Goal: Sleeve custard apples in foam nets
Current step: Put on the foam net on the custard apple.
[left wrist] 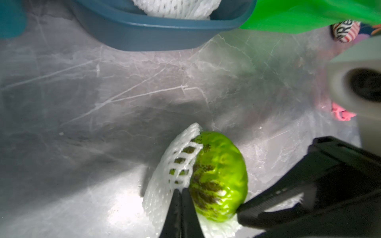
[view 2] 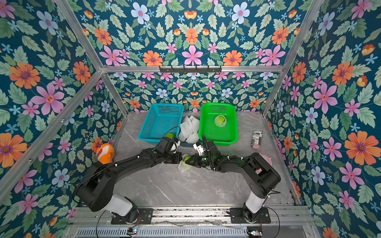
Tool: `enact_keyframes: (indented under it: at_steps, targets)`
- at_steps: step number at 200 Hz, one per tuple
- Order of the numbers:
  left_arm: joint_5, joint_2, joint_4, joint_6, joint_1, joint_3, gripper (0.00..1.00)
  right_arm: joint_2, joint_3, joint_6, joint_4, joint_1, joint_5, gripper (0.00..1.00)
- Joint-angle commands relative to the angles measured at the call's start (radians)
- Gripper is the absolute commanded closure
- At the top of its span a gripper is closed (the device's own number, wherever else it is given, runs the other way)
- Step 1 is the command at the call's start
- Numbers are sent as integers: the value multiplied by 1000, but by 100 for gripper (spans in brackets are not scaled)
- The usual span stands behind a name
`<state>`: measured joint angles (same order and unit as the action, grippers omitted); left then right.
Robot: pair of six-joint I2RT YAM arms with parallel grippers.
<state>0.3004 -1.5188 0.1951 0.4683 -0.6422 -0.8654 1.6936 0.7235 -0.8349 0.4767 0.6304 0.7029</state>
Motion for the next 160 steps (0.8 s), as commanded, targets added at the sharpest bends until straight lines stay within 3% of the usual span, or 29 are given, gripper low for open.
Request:
enact_keyframes:
  at_steps: [1,91,160]
  targets:
    - [38,18,-30,13,1,2,100,14,2,-1,-26,2,-26,78]
    - [112,64,-76,33,3,-4,100,34,14,-2,-35,11,-23,78]
    - [144,21,-100,39,3,15,100,32,13,-21,0,11,-16,76]
